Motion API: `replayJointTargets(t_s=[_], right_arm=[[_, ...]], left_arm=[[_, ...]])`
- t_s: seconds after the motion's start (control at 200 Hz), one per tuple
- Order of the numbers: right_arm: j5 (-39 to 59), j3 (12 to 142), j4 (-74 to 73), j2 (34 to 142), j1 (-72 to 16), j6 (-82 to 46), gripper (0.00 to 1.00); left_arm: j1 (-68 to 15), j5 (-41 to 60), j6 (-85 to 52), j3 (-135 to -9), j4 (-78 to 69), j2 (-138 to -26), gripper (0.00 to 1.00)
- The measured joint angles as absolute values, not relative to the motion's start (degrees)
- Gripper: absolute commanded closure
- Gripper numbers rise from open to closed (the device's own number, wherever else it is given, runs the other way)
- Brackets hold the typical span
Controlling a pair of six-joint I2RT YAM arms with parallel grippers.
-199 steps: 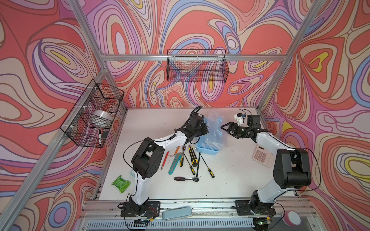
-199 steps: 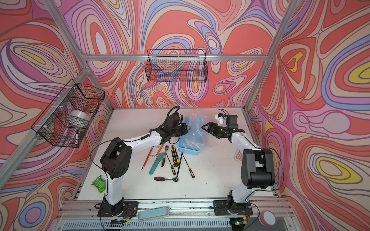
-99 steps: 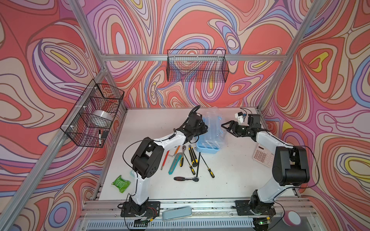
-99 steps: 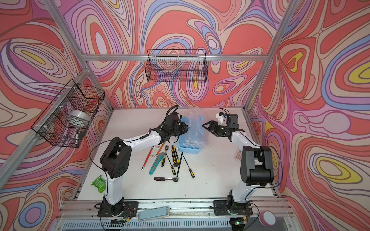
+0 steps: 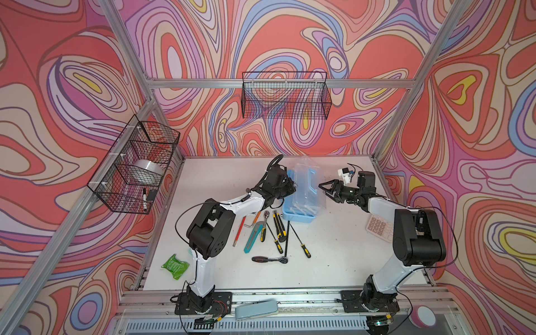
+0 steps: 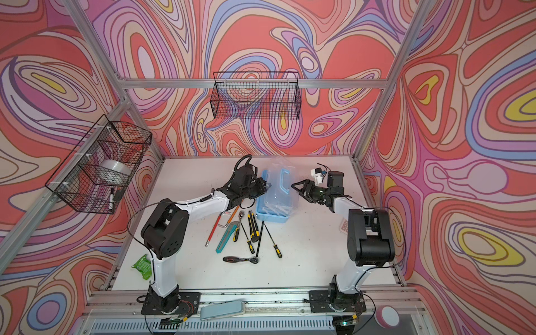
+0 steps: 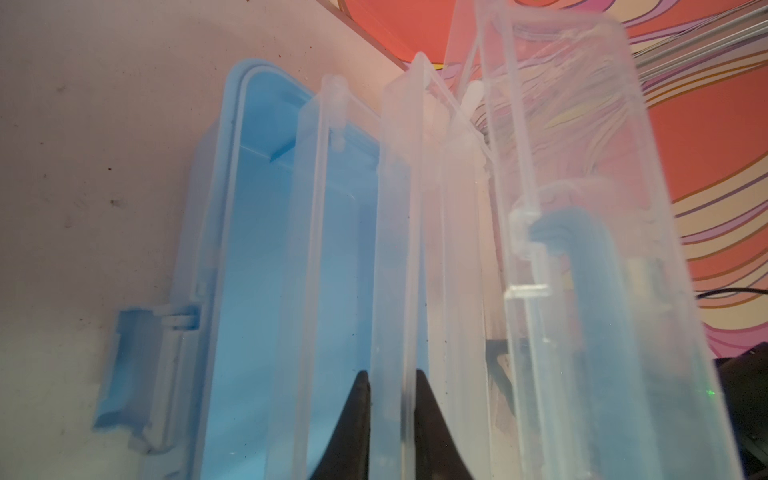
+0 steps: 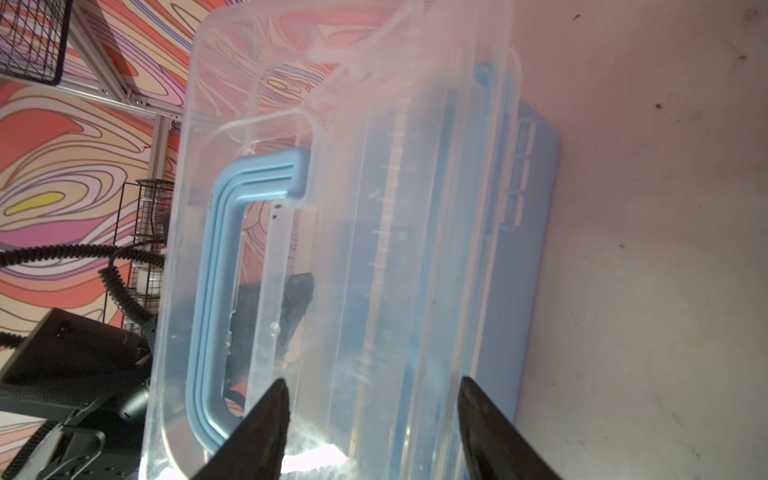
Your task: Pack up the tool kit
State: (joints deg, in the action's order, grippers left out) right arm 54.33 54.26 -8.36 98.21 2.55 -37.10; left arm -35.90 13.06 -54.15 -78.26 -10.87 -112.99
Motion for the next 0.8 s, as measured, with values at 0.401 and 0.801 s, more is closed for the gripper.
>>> replayJointTargets(t_s=[0.401,0.801], right_arm=[[47.22,61.54,6.57,95.18,2.48,-28.75,0.09],[32.71,69.67,23.99,86.91,-1.08,-19.25,0.2]], left_arm=[[-35.94,14.48,-54.26,-78.22,-10.94,-112.97,0.83],[-35.97,15.0,-54.52,-77.36,-11.62,-112.42,0.8]])
